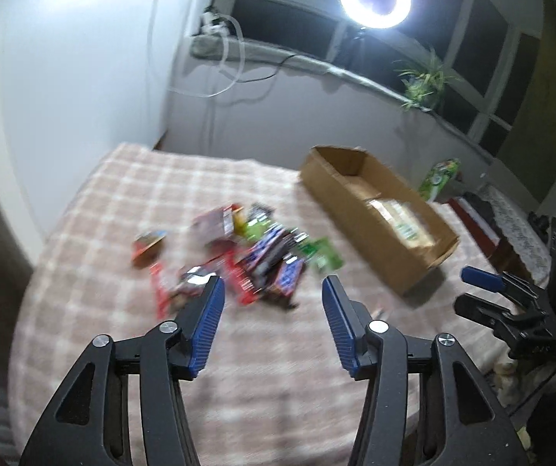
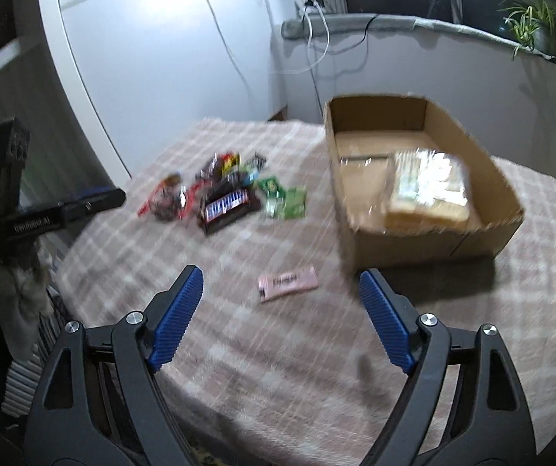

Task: Organize snacks
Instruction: 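Move the right tool to the pink wafer packet while the left tool approaches the nut bag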

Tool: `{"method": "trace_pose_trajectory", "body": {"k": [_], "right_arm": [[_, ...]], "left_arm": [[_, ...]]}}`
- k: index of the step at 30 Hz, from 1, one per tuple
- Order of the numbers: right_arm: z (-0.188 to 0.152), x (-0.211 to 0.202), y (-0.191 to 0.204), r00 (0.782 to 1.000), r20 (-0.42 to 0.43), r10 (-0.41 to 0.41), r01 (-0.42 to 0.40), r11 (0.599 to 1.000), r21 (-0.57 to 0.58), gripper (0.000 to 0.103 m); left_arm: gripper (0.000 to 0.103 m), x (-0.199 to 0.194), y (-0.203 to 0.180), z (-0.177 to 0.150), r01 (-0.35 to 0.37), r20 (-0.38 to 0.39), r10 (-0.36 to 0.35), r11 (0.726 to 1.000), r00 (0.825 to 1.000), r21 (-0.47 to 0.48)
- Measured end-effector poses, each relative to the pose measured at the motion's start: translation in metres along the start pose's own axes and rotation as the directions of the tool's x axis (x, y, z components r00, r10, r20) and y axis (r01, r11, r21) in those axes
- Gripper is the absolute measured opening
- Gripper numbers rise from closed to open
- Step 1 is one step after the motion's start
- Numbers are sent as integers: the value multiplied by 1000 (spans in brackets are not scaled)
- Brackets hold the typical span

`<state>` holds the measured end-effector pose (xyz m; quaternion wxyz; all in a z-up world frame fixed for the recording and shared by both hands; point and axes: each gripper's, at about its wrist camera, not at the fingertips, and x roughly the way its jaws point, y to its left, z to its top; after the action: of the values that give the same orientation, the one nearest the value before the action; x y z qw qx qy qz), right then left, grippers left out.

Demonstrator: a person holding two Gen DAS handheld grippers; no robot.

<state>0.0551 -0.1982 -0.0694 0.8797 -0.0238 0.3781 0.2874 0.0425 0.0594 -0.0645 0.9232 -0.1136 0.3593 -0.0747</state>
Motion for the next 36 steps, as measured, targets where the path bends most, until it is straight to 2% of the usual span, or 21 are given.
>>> {"method": "trace_pose_trajectory", "body": {"k": [6, 12, 21, 23, 31, 35, 36], "right_arm": [[-9, 31, 3, 997, -70, -21, 18, 999, -49, 85], [-7, 55, 5, 993, -118, -17, 7, 997, -82, 76], [-5, 72, 7, 990, -137, -14, -2, 993, -117, 75], [-5, 74, 5, 990, -141, -7, -9, 993, -114, 76], [-3, 85, 1, 989, -146, 14, -32, 992, -125, 76], [-4, 89, 6, 989, -148, -1, -22, 987, -159, 75], [-4, 89, 8, 989, -148, -3, -22, 986, -167, 73]], "left_arm": [[54, 5, 27, -16, -37, -36, 36, 999, 999, -29], [56, 11, 40, -19, -29, -37, 28, 999, 999, -21], [59, 38, 47, -7, -60, -66, 65, 995, 996, 74], [65, 46, 47, -4, -60, -76, 68, 993, 995, 106], [65, 69, 39, -2, -71, -114, 95, 976, 989, 205], [67, 76, 39, 0, -79, -118, 107, 973, 987, 215], [67, 76, 38, 1, -79, -118, 106, 973, 987, 215]]}}
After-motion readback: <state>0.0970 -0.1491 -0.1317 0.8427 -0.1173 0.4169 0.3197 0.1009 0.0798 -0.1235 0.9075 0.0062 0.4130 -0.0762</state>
